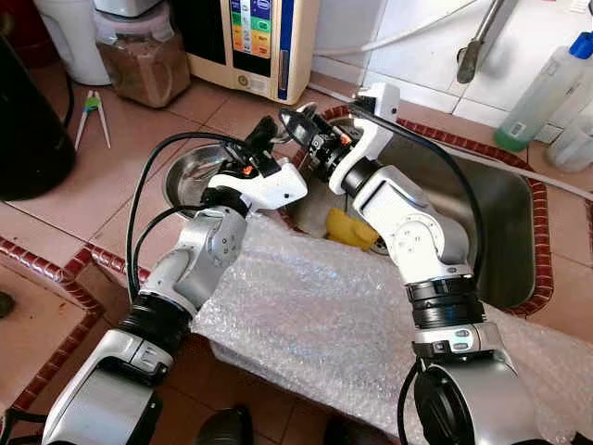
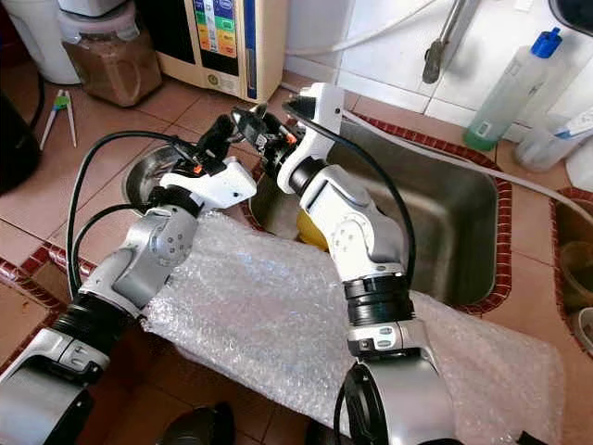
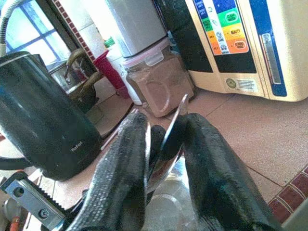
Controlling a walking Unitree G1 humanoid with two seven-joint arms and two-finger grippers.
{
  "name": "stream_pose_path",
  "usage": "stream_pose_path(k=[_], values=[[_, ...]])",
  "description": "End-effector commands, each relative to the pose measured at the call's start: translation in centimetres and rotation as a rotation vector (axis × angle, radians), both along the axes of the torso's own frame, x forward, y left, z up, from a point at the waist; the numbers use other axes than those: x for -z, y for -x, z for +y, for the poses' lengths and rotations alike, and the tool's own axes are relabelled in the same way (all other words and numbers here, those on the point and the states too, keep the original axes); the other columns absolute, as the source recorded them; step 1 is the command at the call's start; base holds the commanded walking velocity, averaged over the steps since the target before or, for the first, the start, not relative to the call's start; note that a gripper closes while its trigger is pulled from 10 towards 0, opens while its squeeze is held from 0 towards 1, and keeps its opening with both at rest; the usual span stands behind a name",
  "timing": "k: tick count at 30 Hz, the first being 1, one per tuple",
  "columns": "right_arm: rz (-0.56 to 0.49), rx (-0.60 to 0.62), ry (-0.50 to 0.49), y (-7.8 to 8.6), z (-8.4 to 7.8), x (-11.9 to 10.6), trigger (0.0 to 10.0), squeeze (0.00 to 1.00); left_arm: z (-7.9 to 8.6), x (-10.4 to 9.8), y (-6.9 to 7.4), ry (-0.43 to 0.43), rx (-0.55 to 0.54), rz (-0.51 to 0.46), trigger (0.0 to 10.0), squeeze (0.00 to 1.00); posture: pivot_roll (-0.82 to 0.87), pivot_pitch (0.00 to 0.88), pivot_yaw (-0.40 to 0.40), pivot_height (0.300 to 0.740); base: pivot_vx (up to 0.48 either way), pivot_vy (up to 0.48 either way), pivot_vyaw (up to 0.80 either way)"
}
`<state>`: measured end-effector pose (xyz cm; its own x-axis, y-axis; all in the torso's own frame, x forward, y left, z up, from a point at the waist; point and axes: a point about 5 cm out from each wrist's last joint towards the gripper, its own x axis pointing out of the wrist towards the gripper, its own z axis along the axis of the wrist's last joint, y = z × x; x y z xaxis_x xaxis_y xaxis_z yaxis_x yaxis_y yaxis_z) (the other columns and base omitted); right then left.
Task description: Kitchen organization
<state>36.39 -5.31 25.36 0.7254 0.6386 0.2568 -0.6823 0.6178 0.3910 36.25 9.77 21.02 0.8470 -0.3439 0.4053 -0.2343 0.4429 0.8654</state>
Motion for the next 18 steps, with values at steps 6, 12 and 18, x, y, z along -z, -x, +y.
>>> stream_pose_path(k=[6, 12, 18], values=[[0.054, 0.159, 0.016, -1.07, -2.77, 1.12, 0.0, 0.00, 0.09, -1.40, 0.28, 0.026, 0.007, -0.118, 10.0, 0.00, 0.05, 0.126, -0.057, 0.740, 0.000, 0.000, 0.00], [0.052, 0.172, 0.020, -1.17, -2.88, 1.18, 0.0, 0.00, 0.22, -1.37, 0.59, 0.062, 0.024, -0.137, 10.0, 1.00, 0.05, 0.126, -0.058, 0.740, 0.000, 0.000, 0.00], [0.051, 0.183, 0.020, -1.23, -2.96, 1.17, 0.0, 0.00, 0.24, -1.06, 0.63, 0.068, 0.038, -0.123, 10.0, 1.00, 0.05, 0.126, -0.059, 0.740, 0.000, 0.000, 0.00]])
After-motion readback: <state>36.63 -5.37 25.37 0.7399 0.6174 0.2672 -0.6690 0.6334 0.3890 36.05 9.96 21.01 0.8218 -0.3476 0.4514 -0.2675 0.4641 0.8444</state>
